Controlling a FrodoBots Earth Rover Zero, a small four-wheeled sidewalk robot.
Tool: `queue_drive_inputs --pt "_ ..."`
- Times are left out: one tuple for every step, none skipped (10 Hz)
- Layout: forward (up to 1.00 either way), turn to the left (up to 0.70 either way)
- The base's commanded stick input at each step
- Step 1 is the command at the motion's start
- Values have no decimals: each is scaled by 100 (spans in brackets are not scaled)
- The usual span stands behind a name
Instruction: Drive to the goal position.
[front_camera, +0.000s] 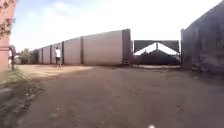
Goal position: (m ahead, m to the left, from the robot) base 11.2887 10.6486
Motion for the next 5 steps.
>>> queue_drive_inputs --pt "100 27" --pt "100 27" --pt "100 27" --pt "100 27" --pt "100 27"
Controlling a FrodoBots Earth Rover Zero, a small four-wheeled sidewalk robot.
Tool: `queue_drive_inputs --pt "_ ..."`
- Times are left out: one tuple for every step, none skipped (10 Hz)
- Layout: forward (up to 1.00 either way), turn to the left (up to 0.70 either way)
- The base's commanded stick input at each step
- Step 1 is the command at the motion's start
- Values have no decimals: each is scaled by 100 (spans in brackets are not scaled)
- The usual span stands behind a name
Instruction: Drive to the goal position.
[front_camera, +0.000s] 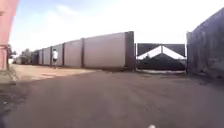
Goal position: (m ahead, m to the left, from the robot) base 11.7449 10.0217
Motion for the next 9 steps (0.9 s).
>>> queue_drive_inputs --pt "100 0" --pt "100 0" --pt "100 0" --pt "100 0" --pt "100 0" --pt "100 0" --pt "100 7" --pt "100 20" --pt "100 27"
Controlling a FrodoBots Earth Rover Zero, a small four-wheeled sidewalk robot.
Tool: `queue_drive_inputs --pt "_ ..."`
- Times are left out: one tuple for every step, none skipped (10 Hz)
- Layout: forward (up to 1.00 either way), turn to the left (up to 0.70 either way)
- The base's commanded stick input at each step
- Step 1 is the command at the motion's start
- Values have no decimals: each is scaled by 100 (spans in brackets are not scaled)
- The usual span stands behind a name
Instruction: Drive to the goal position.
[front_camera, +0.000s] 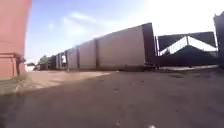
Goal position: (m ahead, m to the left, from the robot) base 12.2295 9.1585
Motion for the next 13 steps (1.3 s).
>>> queue_drive_inputs --pt "100 0" --pt "100 0" --pt "100 0" --pt "100 0" --pt "100 0" --pt "100 0" --pt "100 0" --pt "100 0" --pt "100 3" --pt "100 20" --pt "100 27" --pt "100 27" --pt "100 27"
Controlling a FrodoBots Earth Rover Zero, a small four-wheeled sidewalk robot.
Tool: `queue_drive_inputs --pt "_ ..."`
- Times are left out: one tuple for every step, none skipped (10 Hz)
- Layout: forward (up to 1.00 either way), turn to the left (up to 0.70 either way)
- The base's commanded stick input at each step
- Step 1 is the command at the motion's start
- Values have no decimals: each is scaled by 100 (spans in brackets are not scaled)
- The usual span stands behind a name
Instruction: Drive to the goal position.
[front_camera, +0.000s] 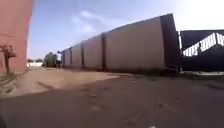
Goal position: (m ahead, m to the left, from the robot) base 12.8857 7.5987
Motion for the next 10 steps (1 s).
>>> queue_drive_inputs --pt "100 0" --pt "100 0" --pt "100 0" --pt "100 0" --pt "100 0" --pt "100 0" --pt "100 0" --pt "100 0" --pt "100 27" --pt "100 27"
